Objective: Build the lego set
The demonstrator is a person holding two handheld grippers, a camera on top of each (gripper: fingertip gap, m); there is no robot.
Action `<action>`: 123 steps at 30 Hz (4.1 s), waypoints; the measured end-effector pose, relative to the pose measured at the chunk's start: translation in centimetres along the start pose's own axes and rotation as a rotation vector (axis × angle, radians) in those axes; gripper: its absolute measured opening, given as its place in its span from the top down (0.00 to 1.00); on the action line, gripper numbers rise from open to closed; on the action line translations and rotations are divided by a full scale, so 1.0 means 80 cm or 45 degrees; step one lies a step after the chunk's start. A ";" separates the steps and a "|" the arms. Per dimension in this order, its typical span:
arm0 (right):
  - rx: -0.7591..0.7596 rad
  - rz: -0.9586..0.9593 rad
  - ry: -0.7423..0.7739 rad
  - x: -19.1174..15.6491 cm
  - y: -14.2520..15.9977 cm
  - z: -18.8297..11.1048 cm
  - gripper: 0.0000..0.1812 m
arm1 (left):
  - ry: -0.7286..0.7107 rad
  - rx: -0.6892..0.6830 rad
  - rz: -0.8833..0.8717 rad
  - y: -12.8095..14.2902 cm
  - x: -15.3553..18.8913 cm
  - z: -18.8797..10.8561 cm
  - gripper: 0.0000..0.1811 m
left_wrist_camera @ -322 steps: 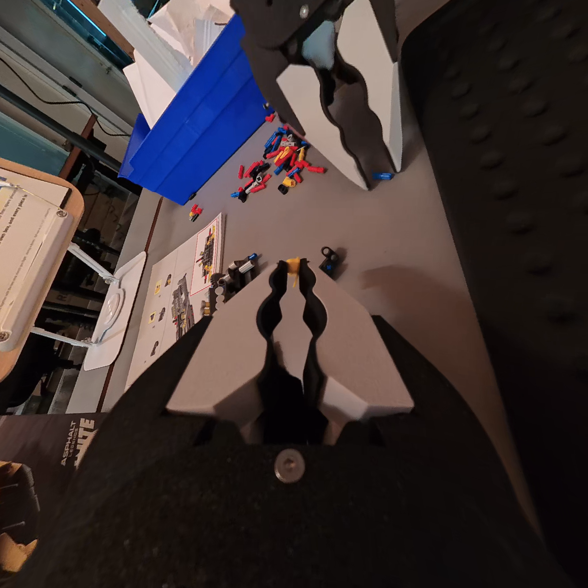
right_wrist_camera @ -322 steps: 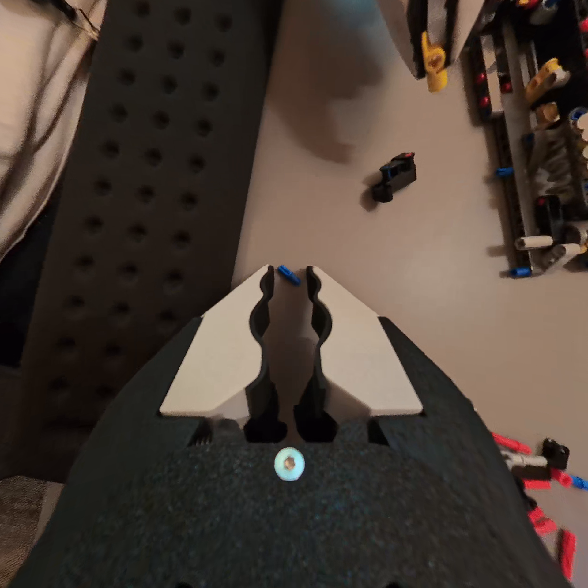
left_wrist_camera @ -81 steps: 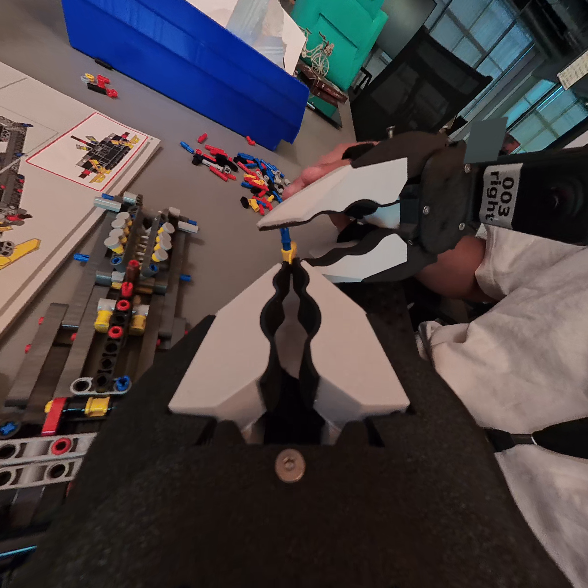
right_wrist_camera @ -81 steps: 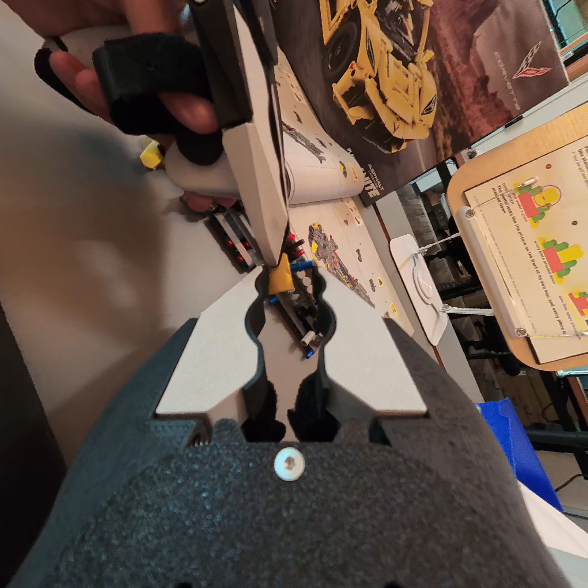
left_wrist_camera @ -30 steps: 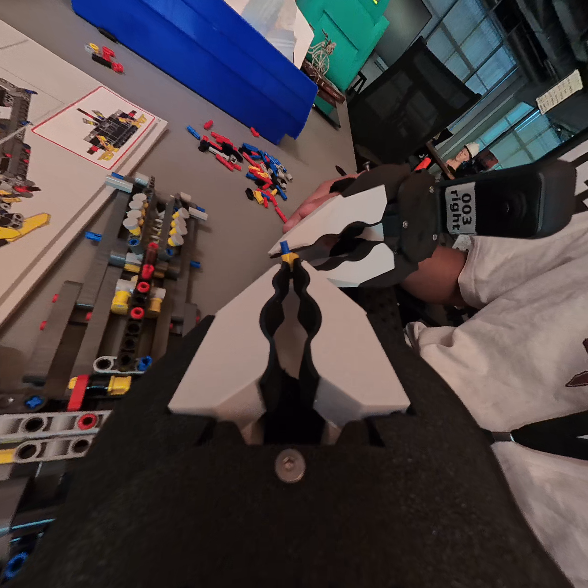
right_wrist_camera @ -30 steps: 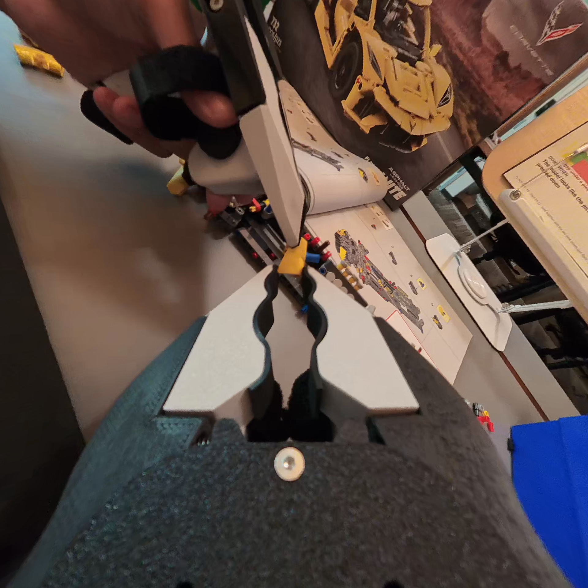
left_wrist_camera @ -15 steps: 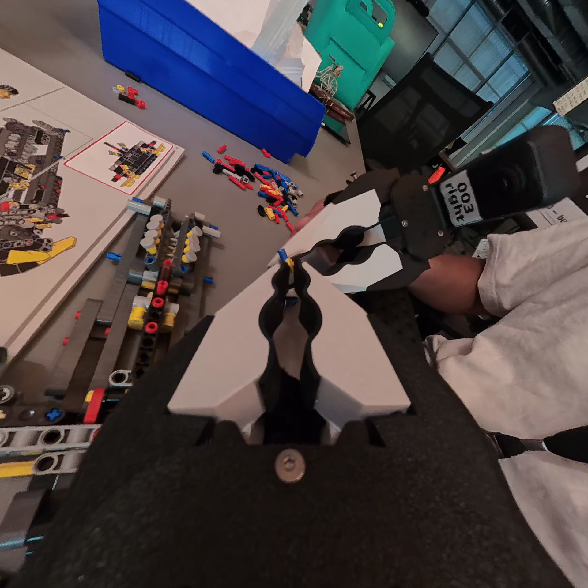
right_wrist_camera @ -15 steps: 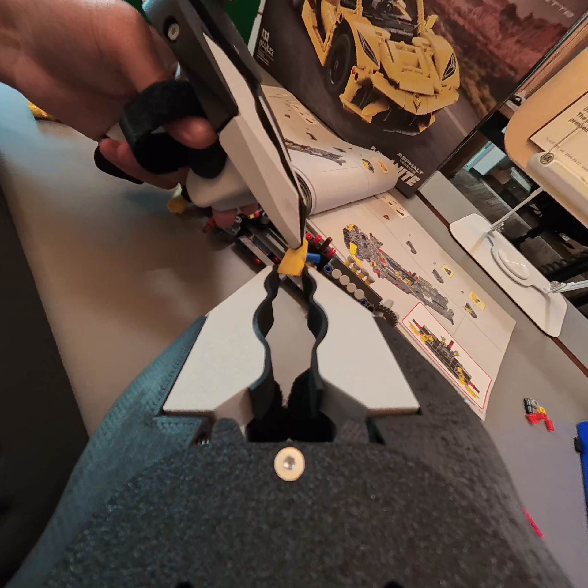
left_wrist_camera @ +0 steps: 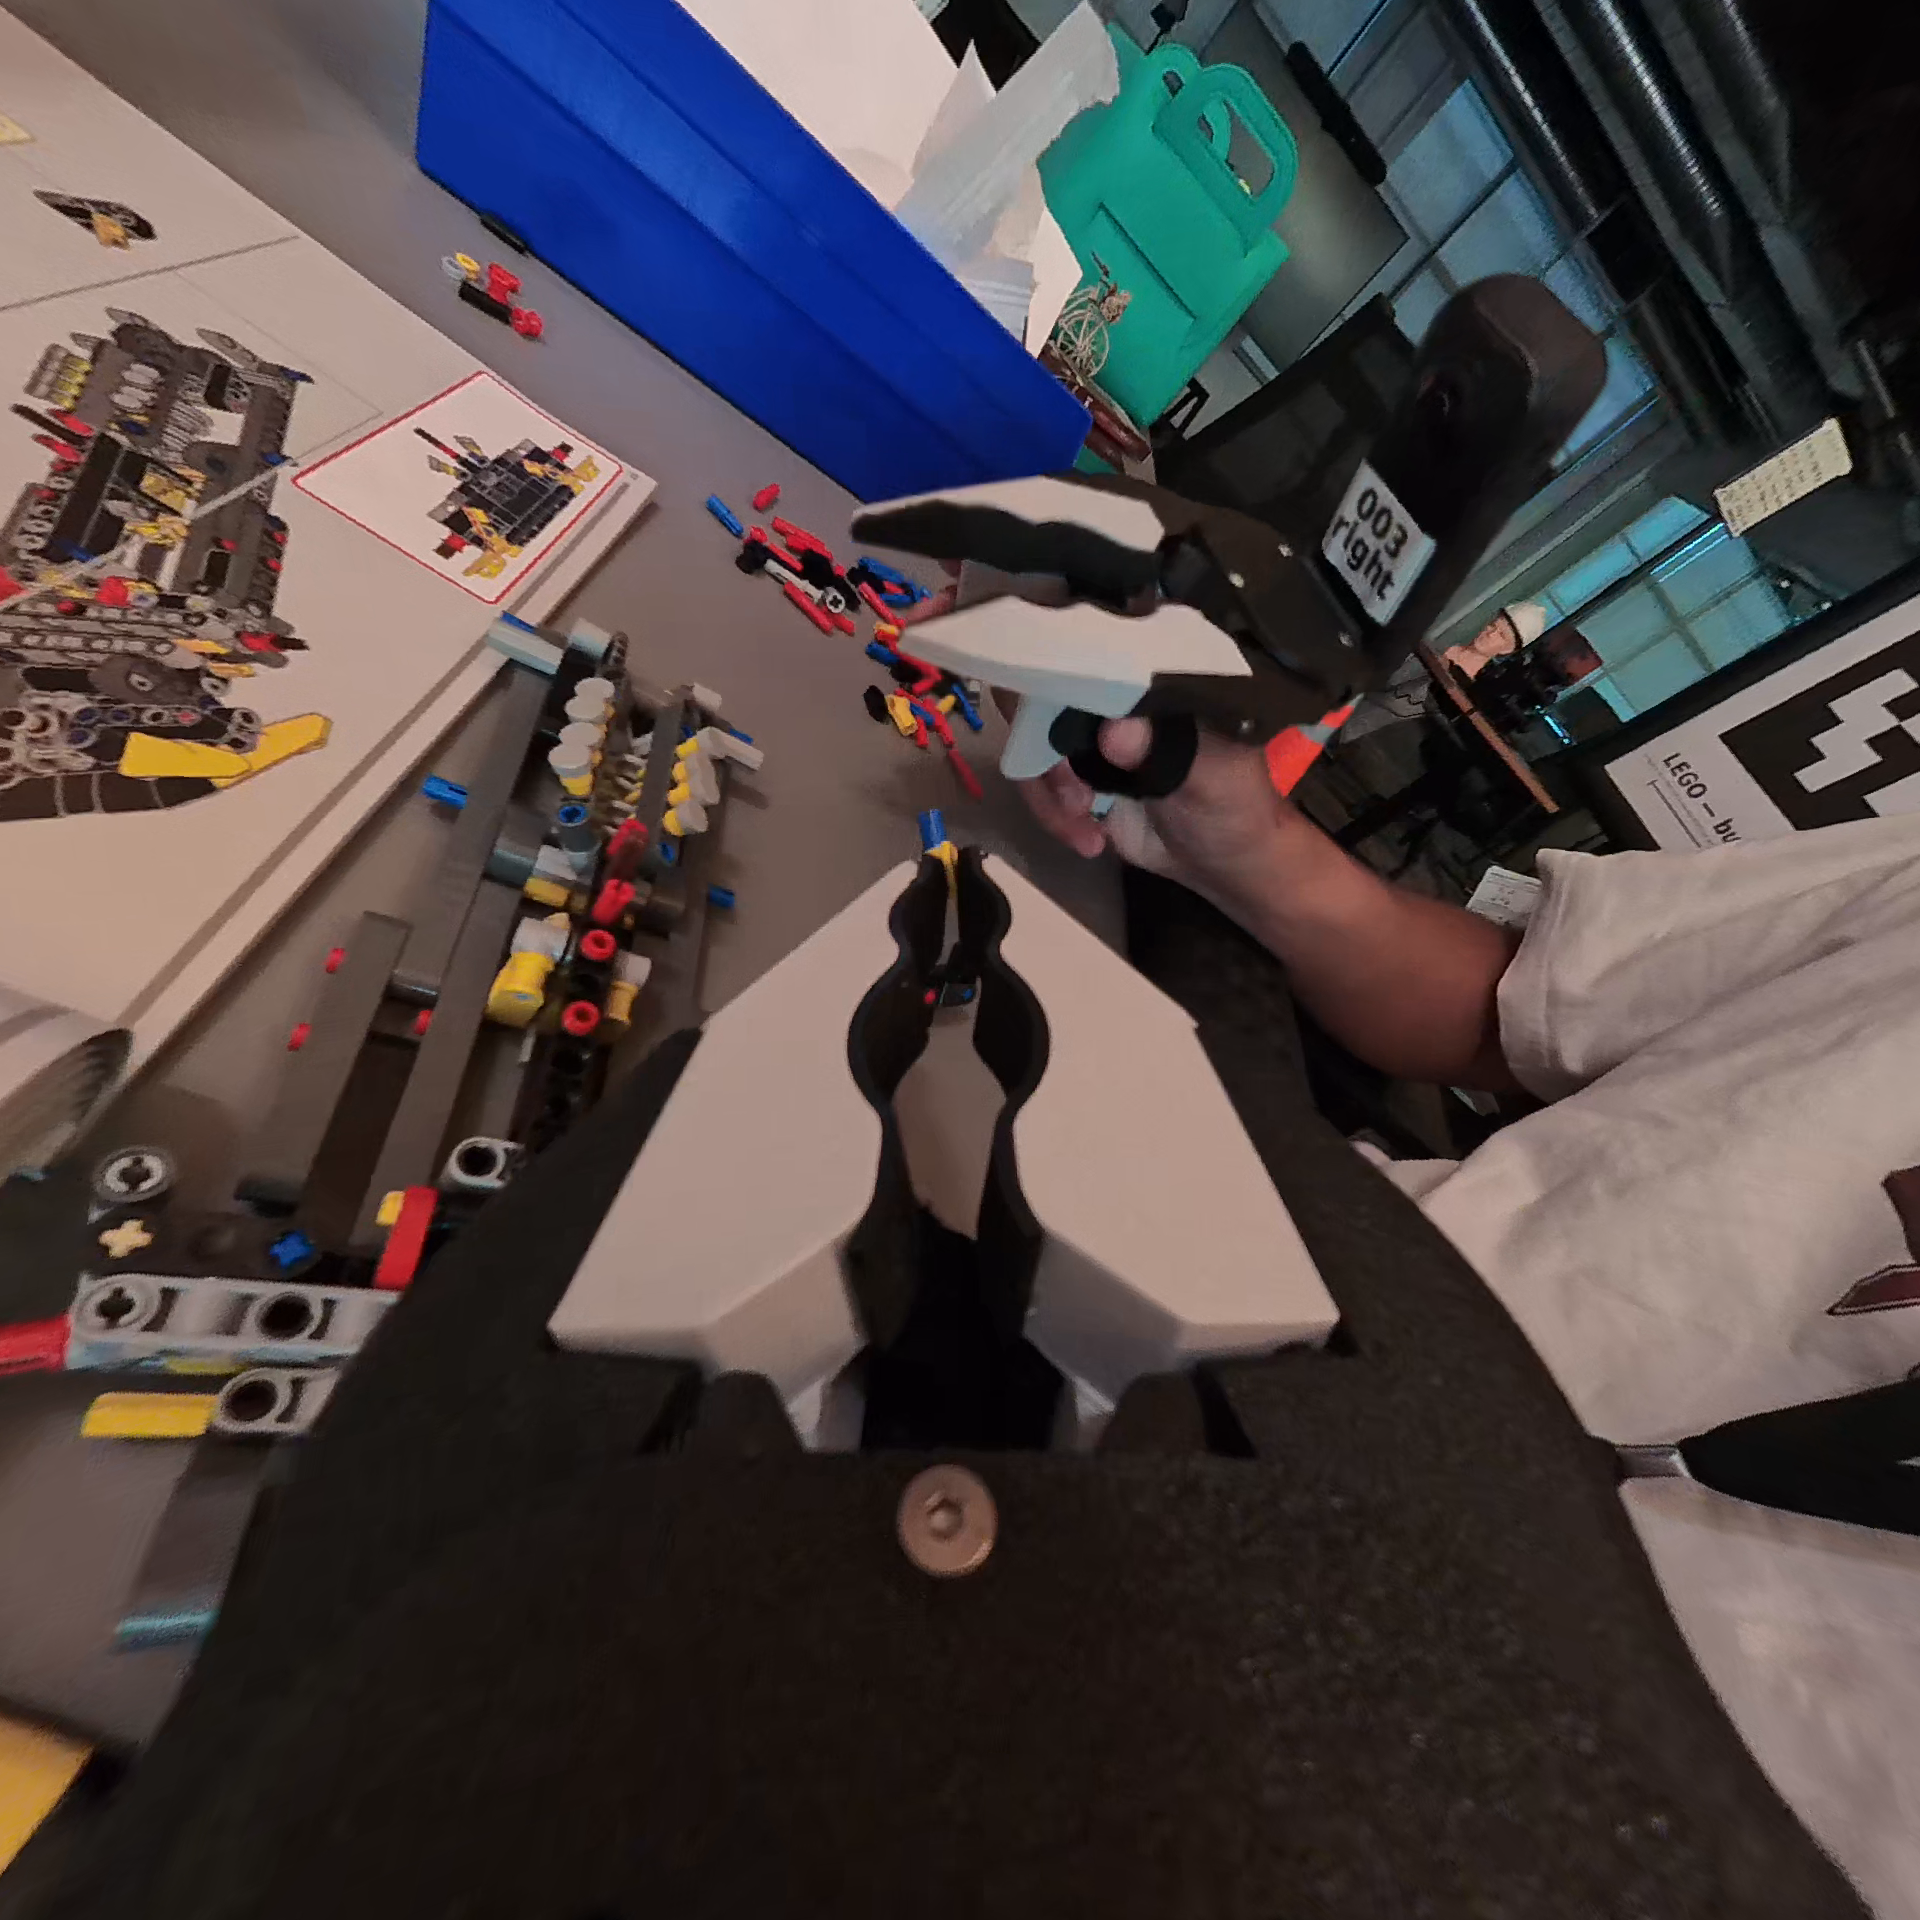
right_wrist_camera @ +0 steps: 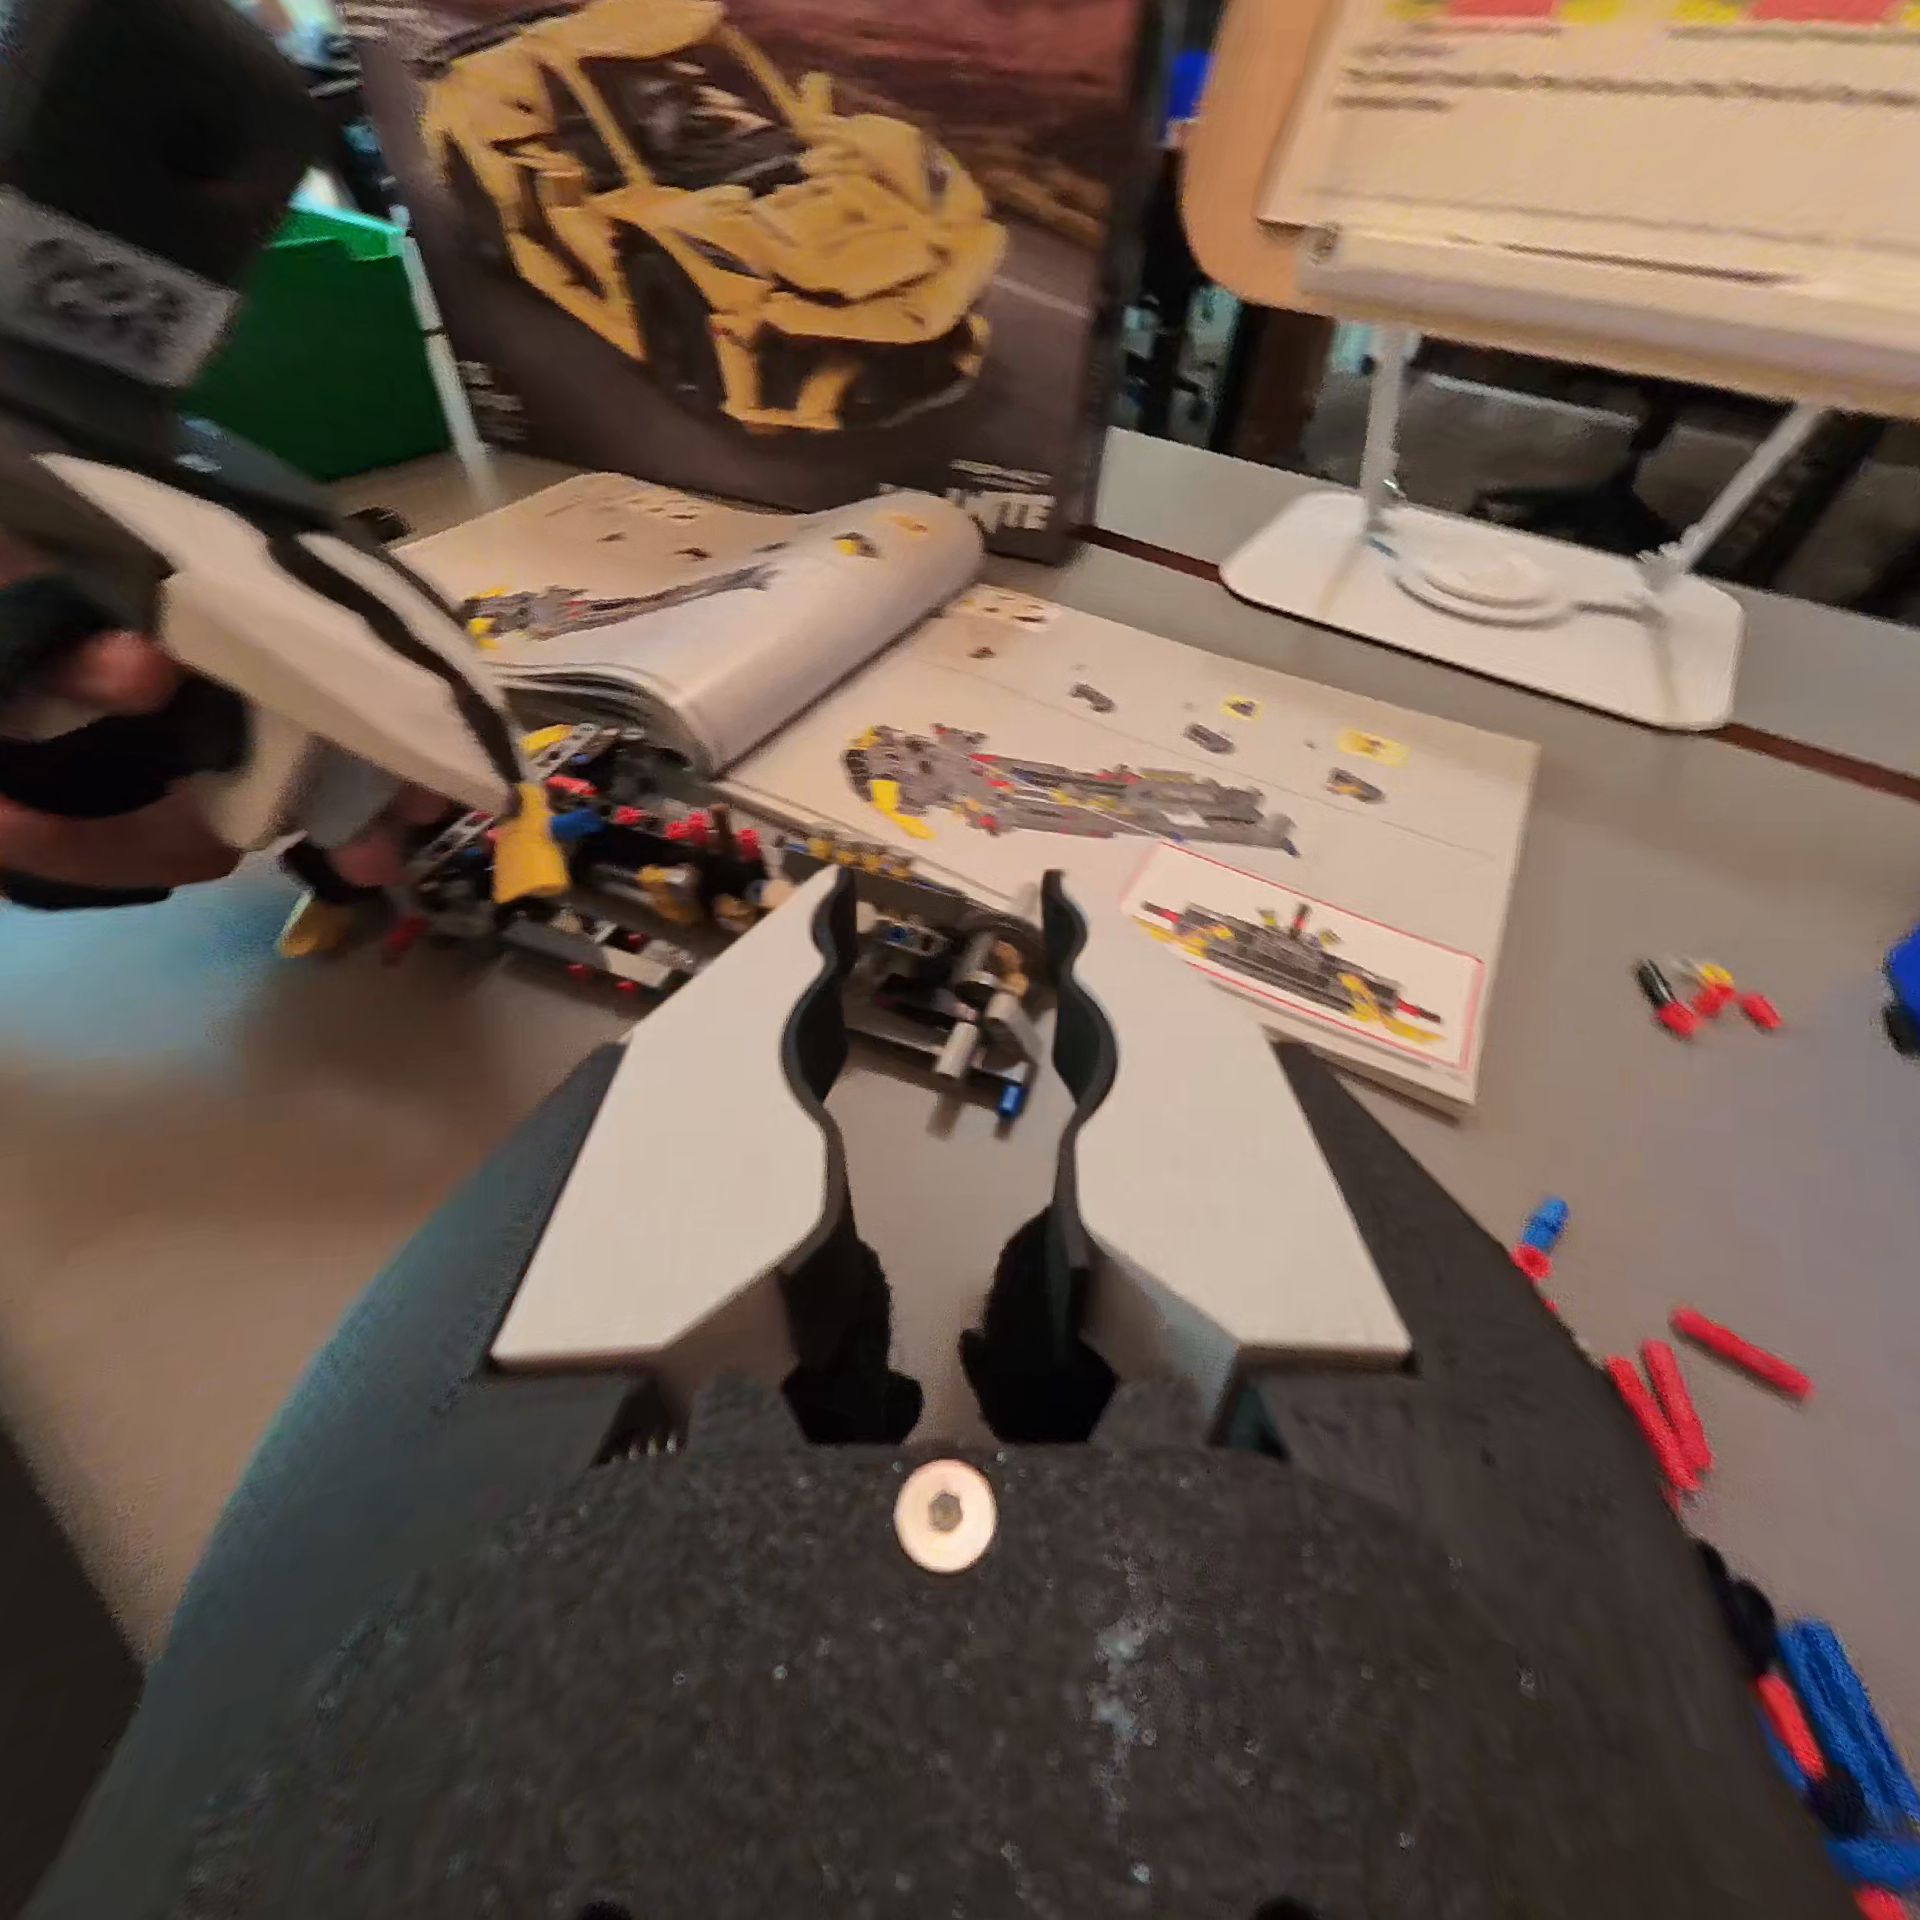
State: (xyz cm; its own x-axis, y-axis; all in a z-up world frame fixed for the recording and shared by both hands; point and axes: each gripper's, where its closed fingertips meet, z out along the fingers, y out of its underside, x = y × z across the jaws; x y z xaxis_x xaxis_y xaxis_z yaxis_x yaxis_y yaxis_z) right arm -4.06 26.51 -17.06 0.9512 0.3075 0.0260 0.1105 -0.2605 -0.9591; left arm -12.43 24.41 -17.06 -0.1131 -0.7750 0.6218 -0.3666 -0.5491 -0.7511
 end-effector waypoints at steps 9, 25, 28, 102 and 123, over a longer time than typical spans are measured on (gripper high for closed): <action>0.039 0.208 -0.078 0.011 -0.002 -0.004 0.84 | -0.020 -0.020 0.027 0.003 -0.001 0.002 1.00; -0.025 0.095 -0.068 0.002 0.008 0.002 0.90 | -0.018 -0.020 0.043 0.003 0.003 0.002 1.00; -0.027 0.112 -0.074 0.003 0.009 0.002 0.90 | -0.009 -0.011 0.040 0.002 0.005 0.002 1.00; 0.235 1.407 -0.829 0.017 -0.023 -0.022 0.98 | -0.024 -0.103 0.551 0.016 0.039 0.014 0.98; 0.238 1.427 -0.820 0.020 -0.021 -0.022 0.98 | -0.033 -0.120 0.551 0.019 0.037 0.015 0.98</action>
State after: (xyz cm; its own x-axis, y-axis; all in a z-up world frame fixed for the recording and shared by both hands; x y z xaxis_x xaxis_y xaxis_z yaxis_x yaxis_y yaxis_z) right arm -2.24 25.79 -14.91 0.1857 0.4013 -0.8969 -0.7386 -0.5451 -0.3968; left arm -12.22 20.91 -16.59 -0.2520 -0.9354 0.2479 -0.3733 -0.1424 -0.9167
